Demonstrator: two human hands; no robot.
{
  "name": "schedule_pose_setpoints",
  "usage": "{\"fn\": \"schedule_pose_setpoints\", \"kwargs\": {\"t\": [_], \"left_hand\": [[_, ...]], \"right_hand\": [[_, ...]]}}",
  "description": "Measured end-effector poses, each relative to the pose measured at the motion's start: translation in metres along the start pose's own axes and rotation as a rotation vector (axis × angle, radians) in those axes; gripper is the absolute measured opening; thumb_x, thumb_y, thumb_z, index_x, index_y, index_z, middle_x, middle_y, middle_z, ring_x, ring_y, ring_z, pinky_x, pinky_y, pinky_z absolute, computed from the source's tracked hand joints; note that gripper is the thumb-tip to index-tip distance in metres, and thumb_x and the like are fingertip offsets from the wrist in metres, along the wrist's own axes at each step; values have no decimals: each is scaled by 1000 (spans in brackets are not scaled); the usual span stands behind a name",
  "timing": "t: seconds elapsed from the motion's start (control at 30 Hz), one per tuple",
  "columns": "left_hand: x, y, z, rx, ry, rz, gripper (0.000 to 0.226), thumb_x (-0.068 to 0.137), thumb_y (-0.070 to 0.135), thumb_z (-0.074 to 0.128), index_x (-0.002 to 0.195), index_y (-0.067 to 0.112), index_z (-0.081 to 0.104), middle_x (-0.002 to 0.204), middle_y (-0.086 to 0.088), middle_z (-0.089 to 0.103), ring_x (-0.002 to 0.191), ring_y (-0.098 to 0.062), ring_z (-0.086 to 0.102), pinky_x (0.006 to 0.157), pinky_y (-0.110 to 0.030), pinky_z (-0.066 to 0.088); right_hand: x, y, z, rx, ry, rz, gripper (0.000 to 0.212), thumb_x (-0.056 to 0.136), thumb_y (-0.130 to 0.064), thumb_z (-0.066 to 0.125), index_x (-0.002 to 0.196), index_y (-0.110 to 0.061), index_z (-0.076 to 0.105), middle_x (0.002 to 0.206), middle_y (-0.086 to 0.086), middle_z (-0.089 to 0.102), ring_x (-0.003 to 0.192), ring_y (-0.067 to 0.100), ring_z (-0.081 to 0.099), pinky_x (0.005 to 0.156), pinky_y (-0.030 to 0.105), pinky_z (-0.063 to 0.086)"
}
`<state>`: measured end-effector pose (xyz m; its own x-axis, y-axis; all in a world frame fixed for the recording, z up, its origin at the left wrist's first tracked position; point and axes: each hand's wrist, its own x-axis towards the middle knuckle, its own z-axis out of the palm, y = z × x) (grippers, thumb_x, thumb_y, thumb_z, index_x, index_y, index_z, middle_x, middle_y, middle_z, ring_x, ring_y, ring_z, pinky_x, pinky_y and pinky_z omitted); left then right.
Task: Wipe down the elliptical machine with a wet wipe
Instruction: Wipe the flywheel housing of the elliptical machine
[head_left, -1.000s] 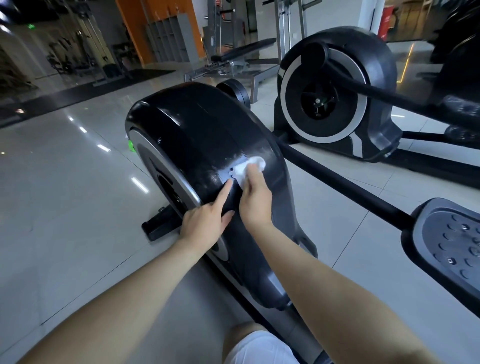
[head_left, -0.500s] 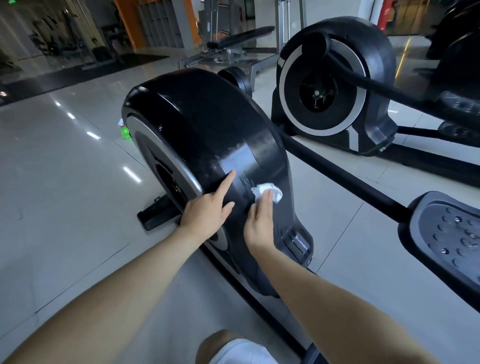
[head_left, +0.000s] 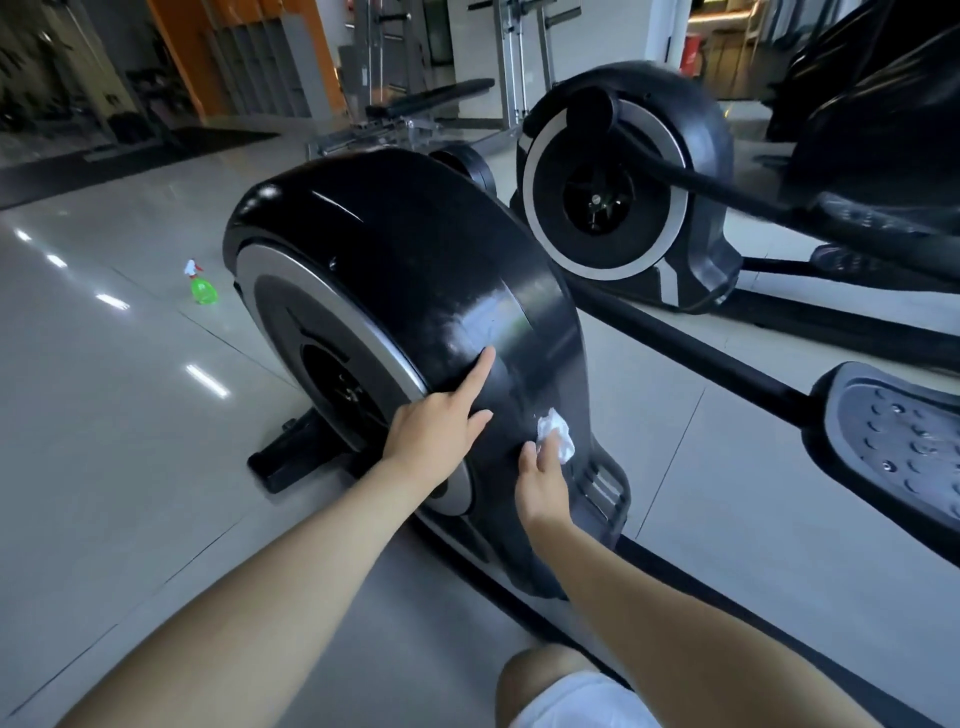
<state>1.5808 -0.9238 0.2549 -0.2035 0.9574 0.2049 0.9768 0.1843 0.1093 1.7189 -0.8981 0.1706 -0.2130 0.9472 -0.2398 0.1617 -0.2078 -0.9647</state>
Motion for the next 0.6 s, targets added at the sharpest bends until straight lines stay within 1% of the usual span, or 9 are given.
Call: {"fn": "schedule_pose_setpoints", "kwargs": {"t": [0.03, 0.07, 0.13, 0.2, 0.3, 0.4, 0.47, 0.5, 0.6], "left_hand": [[0, -1, -1, -17, -11, 9, 75, 105, 44, 46, 158, 47, -7, 62, 4, 52, 56, -22, 54, 65, -34, 47], [1, -4, -2, -35, -25, 17, 75, 105, 43, 46, 158, 47, -6, 62, 3, 54, 49, -18, 49, 66, -35, 51], [1, -7, -3, -65, -47, 34, 74, 105, 43, 46, 158, 48, -5, 62, 2, 55, 43, -12, 41, 69, -39, 57], [1, -9, -4, -68, -46, 55, 75, 105, 44, 48, 158, 47, -5, 60, 3, 54, 42, -11, 39, 67, -40, 58], [0, -8, -7, -99, -52, 68, 75, 105, 41, 48, 158, 48, -3, 62, 3, 53, 42, -8, 35, 60, -37, 54], [-1, -8, -7, -96, -37, 88, 74, 106, 40, 47, 158, 46, -4, 64, 4, 52, 45, -10, 42, 55, -33, 44], [1, -9, -5, -66, -29, 101, 75, 105, 42, 47, 158, 45, -6, 65, 4, 53, 57, -20, 57, 59, -33, 44], [2, -9, -4, -56, -33, 107, 76, 105, 43, 47, 159, 44, -7, 65, 4, 54, 61, -23, 59, 60, -34, 46], [3, -10, -6, -62, -63, 120, 75, 105, 41, 47, 158, 44, -7, 61, 5, 52, 56, -22, 54, 64, -35, 50]], "right_hand": [[-5, 0, -1, -4, -1, 1, 44, 109, -28, 30, 152, -32, 25, 106, 2, 54, 91, 16, 48, 89, 34, 35], [-7, -2, -1, 2, 4, -20, 43, 109, -27, 30, 151, -32, 27, 105, 0, 51, 90, 13, 47, 88, 32, 35], [-10, -16, 1, 31, 39, -106, 49, 109, -27, 33, 156, -36, 22, 128, -7, 48, 112, 10, 46, 101, 30, 32], [-8, -39, 4, 53, 77, -200, 52, 110, -30, 35, 159, -39, 20, 149, -15, 39, 134, 5, 36, 111, 28, 25], [-2, -69, 13, 103, 71, -256, 50, 111, -37, 34, 159, -38, 25, 159, -14, 33, 143, 2, 26, 111, 22, 20], [-1, -64, 23, 77, 81, -271, 49, 111, -39, 30, 159, -38, 25, 166, -10, 25, 154, 9, 14, 121, 30, 18], [-5, -46, 27, 80, 93, -196, 51, 110, -40, 29, 160, -39, 20, 167, -11, 23, 154, 13, 14, 125, 38, 16], [-5, -35, 26, 113, 93, -117, 51, 110, -41, 30, 160, -41, 20, 165, -13, 25, 152, 14, 19, 124, 38, 17], [-12, -19, 22, 264, 64, 98, 49, 109, -44, 35, 157, -45, 27, 152, -15, 35, 134, 10, 34, 116, 30, 24]]}}
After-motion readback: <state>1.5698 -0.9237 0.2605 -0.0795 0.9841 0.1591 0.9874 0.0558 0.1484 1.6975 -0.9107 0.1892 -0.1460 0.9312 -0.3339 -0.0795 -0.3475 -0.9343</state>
